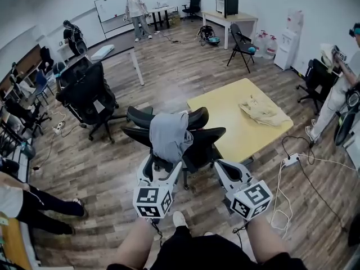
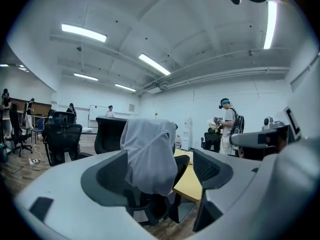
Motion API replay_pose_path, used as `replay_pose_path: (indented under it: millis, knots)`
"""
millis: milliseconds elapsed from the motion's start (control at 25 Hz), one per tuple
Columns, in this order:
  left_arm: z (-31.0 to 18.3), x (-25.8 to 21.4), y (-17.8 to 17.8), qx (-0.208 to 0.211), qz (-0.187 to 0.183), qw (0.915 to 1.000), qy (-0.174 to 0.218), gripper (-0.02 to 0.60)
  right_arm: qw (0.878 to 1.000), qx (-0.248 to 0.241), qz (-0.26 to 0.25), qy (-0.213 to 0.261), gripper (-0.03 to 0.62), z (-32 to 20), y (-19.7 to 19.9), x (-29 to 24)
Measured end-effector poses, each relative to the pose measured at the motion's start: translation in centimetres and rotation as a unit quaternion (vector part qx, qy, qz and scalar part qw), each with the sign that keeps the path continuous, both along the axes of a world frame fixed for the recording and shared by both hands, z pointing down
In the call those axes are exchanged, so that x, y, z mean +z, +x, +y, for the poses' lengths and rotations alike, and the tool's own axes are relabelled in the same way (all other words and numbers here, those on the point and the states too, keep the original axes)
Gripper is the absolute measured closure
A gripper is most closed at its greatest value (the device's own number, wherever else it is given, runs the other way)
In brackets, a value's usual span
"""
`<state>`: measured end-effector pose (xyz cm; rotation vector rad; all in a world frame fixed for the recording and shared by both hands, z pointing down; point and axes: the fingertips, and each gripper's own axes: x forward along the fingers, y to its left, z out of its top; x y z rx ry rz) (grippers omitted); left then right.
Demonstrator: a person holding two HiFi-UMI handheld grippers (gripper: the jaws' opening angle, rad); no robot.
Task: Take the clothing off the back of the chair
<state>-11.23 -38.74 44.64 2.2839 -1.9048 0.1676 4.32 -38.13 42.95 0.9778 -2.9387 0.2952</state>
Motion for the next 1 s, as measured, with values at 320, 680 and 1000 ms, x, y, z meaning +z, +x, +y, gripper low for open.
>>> replay_pose_path:
  millis: [320, 680, 1000]
  knots:
    - [-3.7, 1.5, -1.0, 0.005, -0.006, 0.9998, -0.017, 0.170, 1.000, 0.020, 0.006, -0.010, 0.582, -1.9, -0.1, 0.9]
    - [-6.8, 2.6, -1.2, 0.007, -0.007, 0.9994, -0.033, 0.169, 0.999, 0.039, 0.006, -0.017, 0.582, -3.7, 0.7, 1.3]
    - [-7.4, 2.8, -1.1, 0.003, -0.003, 0.9990, -0.043, 0.192, 0.999, 0.046, 0.003, -0.021, 0.582, -4.1, 1.6, 1.4]
